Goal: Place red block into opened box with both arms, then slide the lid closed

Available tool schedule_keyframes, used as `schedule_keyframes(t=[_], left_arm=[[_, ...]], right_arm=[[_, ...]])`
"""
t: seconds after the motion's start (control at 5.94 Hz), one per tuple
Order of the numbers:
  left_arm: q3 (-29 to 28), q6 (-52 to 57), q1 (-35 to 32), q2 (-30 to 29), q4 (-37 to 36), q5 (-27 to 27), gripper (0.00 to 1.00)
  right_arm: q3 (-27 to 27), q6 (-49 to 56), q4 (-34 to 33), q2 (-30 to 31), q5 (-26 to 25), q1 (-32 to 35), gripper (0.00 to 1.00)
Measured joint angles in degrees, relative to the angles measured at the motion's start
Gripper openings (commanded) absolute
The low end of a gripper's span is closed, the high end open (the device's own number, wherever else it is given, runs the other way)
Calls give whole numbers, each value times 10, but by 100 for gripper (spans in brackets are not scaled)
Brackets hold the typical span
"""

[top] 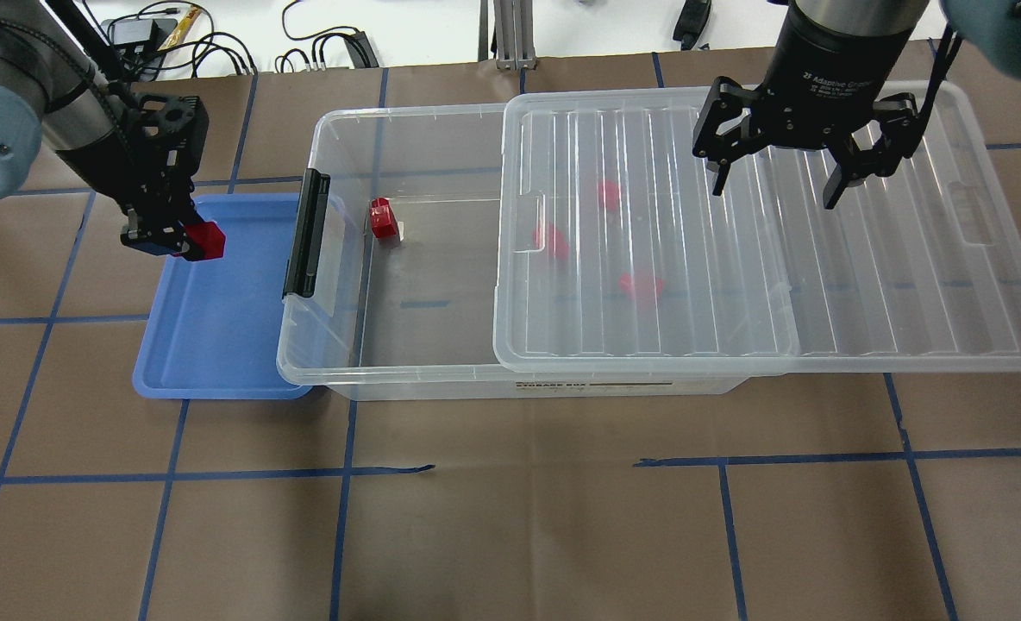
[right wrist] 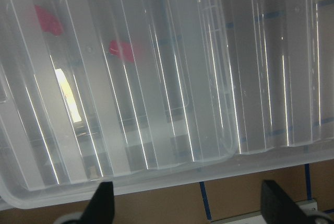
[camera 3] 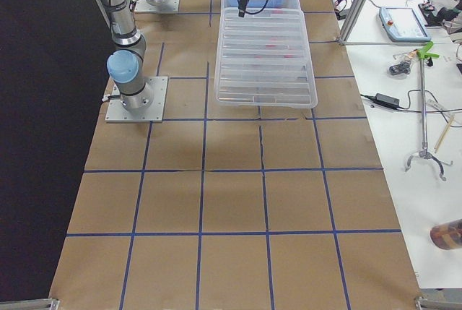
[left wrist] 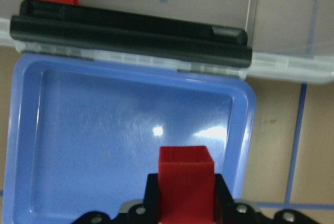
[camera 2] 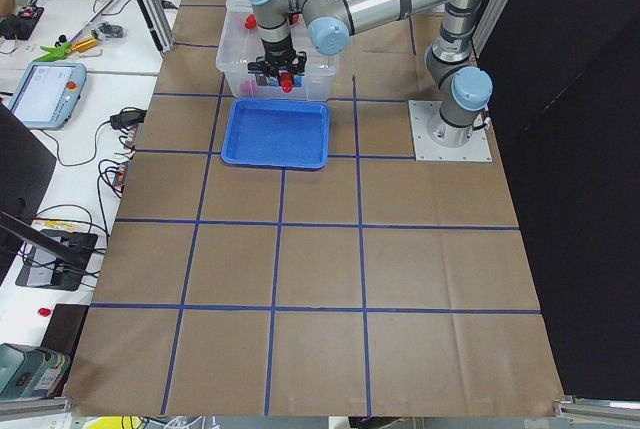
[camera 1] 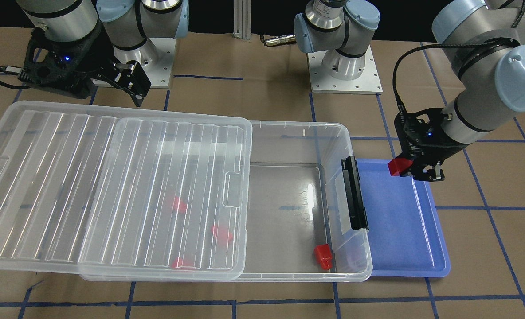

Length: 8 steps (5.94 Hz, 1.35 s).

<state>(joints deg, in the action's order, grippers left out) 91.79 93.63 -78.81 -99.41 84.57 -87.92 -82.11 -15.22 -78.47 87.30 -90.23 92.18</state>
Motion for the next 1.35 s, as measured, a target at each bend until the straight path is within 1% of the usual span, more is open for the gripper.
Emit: schedule_keyframes(t=[0.17,0.34,0.51,0.84,1.01,1.18,1.35], left_arm=[[-19,-70,-50,-4,3,5,1],[-35,-118,-94,-21,-6,13,1],[-34,-147,-123,-46,-39,22,1],[4,-168,-152,-102,-139,48,3],[39,-168,-160,-123,-195,52,6],[71,-165,-164,-136,-235,52,8],[90,-162,-164,-149,-256,52,18]], right_arm=[[0,0,0,-1,0,0,100],[-1,-1,0,-2,1,0,100],[-1,-1,0,-4,0,0,100],[-1,1,0,-5,-2,0,100],[0,0,0,-6,-1,0,100],[0,-1,1,-6,-2,0,100],[0,-3,1,-6,-2,0,100]])
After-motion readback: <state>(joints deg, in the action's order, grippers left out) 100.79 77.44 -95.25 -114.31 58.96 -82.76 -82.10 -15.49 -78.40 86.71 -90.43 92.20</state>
